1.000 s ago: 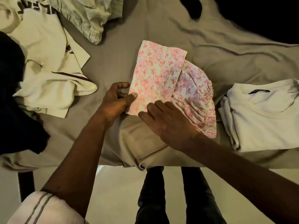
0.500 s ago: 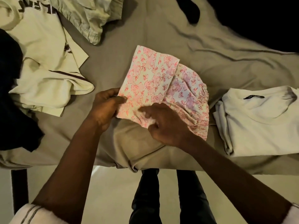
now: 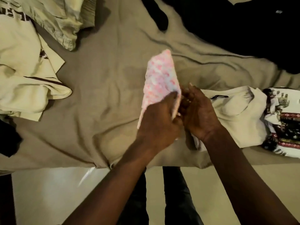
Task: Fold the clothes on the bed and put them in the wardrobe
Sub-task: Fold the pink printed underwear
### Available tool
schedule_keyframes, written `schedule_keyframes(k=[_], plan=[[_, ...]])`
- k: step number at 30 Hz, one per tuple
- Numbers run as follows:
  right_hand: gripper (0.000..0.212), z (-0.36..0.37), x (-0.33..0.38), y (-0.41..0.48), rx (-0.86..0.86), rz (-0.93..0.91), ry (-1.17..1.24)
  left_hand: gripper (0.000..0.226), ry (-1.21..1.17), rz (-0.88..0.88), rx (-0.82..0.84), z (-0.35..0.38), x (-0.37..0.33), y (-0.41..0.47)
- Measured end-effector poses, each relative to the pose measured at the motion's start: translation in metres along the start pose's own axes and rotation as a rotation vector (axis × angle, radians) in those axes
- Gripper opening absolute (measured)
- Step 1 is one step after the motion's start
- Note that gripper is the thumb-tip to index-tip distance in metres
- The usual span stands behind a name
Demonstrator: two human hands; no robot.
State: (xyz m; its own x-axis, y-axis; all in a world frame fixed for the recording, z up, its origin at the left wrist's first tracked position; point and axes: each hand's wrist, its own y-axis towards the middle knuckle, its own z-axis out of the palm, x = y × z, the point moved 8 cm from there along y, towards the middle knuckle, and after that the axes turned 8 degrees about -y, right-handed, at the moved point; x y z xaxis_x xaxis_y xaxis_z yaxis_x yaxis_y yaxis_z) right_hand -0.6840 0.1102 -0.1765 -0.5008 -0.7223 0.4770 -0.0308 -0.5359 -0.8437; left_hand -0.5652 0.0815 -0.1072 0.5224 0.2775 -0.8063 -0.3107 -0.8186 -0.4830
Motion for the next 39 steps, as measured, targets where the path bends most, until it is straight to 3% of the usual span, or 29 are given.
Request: schedule_keyframes(k=[3,6,9,11,14,16,19,21,22,26,28,31,33,36,39], plan=[[0.028,-0.030,0.003,0.002,-0.157,-0.093,-0.183,0.042,-0.108,-0.037,0.125,0.036,-0.001,-0.003],[0.035,-0.054,0.011,-0.002,-0.403,-0.168,-0.527,0.034,-0.063,-0.059,-0.173,0.012,0.012,-0.001],[0.047,-0.050,-0.001,-0.003,-0.382,-0.159,-0.645,0.039,0.032,-0.193,-0.406,-0.022,0.051,0.001],[0.052,-0.039,-0.009,-0.003,-0.323,-0.163,-0.716,0.036,-0.049,-0.349,-0.360,-0.024,0.080,0.007],[0.077,-0.027,-0.015,-0.001,-0.319,-0.207,-1.003,0.043,-0.362,-0.505,-0.226,-0.008,0.098,0.017],[0.083,-0.023,-0.004,-0.006,-0.474,-0.247,-1.160,0.052,-0.331,-0.499,-0.134,-0.003,0.097,0.025],[0.068,-0.003,0.048,-0.028,-0.787,-0.622,-1.241,0.059,-0.277,-0.495,-0.062,-0.001,0.096,0.026],[0.052,0.018,0.078,-0.015,-0.723,-0.798,-1.156,0.059,-0.320,-0.485,-0.025,0.000,0.098,0.017],[0.046,0.030,0.090,0.005,-0.620,-0.791,-1.176,0.058,-0.352,-0.468,-0.011,0.001,0.099,0.013],[0.045,0.074,0.095,0.082,-0.216,-0.548,-1.711,0.058,-0.445,-0.401,0.009,-0.010,0.109,0.003],[0.038,0.083,0.090,0.100,-0.107,-0.526,-1.851,0.058,-0.389,-0.324,0.009,-0.020,0.113,0.000],[0.023,0.076,0.097,0.111,-0.158,-0.543,-1.688,0.058,-0.332,-0.186,0.079,-0.025,0.110,-0.011],[0.025,0.063,0.106,0.115,-0.259,-0.527,-1.509,0.060,-0.205,-0.115,0.079,-0.026,0.110,-0.018],[0.031,0.064,0.101,0.119,-0.262,-0.500,-1.569,0.044,0.169,0.027,-0.122,-0.032,0.106,-0.024],[0.030,0.076,0.102,0.117,-0.316,-0.557,-1.690,0.019,0.295,0.187,-0.266,-0.034,0.095,-0.033]])
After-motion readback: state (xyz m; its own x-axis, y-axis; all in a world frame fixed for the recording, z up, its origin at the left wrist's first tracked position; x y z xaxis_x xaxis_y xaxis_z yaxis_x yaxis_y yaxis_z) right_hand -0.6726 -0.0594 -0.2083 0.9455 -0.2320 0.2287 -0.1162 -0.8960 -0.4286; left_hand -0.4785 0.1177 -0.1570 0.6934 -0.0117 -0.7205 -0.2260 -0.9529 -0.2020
